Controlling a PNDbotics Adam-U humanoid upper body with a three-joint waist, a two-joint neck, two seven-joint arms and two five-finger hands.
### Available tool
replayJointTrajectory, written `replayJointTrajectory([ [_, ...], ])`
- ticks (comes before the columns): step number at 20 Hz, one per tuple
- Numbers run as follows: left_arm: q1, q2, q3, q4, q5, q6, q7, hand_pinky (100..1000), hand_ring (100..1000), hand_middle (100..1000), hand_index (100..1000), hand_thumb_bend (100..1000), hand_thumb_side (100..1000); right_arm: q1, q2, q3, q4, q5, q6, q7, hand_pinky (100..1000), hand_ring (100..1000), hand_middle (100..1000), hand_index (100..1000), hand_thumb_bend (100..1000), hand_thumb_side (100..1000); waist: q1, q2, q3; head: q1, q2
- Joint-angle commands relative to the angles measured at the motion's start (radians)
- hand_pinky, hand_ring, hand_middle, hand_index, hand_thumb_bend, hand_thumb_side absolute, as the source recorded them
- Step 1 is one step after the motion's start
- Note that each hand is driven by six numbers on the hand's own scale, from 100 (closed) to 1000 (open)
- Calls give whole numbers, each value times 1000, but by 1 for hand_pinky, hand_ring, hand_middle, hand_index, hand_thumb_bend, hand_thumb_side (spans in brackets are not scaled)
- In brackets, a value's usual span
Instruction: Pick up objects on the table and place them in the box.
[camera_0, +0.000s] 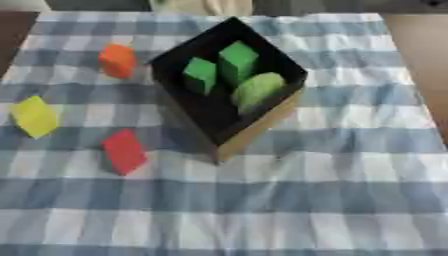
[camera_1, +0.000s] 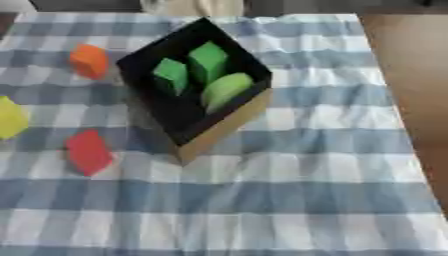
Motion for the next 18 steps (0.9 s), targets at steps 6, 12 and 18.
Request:
replayJointTrajectory([
  [6,2,86,1,40,-44,51,-47,829,734,712,882,218,685,6,-15,-8,-20,11,-127,131,970,1000,456,984,100,523,6,-34,3,-1,7],
  [12,-4,206,-41,121,-75,82,-121,831,749,726,889,232,701,14,-24,-6,-20,18,-124,133,971,1000,455,984,100,523,18,-42,11,1,18],
  [18,-52,305,-110,187,-133,110,-258,835,773,744,897,289,734,21,-28,-3,-20,23,-122,139,972,1000,452,985,100,524,24,-48,15,-3,21],
])
